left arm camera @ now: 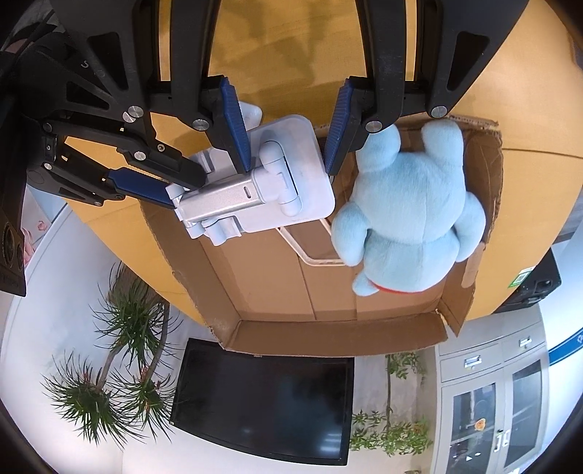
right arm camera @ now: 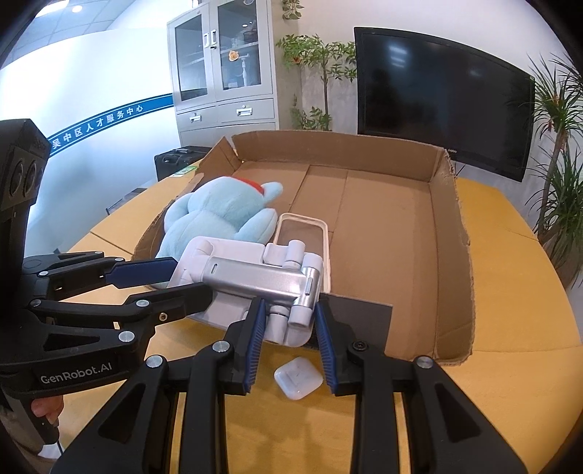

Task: Organize objects
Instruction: 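Carry the phone stand with both grippers over the cardboard box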

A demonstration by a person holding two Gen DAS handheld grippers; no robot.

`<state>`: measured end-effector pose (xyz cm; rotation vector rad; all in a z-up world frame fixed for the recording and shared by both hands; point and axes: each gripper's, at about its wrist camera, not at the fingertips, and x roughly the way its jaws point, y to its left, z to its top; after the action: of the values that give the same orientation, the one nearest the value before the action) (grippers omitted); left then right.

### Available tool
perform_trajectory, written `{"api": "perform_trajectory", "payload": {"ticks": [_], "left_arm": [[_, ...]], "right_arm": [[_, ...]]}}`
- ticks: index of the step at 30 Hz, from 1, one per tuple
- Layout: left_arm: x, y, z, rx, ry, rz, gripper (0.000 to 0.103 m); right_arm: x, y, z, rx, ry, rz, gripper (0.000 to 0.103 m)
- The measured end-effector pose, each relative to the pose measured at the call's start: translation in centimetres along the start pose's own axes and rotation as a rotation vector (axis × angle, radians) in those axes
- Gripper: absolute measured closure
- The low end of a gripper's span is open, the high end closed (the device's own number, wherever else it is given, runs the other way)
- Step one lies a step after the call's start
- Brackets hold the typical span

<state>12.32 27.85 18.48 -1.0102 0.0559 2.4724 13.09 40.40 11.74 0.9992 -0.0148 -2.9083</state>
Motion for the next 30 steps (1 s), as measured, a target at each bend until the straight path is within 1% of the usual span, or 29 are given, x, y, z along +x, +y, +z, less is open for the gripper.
{"api": "perform_trajectory", "payload": {"ticks": [18,30], "left_arm": [[1.0,-0.3,2.7,0.027,-0.02,0.01,0.063],[2.2,-0.8,4.9,0.048,-0.034,0.01,0.063]], "right_arm": [[0.5,-1.1,1.8,-0.014,-0.022,-0.02,0.078],[1.1,-2.7,3.3,-0.008,-0.035,-0.041,0.078]]}}
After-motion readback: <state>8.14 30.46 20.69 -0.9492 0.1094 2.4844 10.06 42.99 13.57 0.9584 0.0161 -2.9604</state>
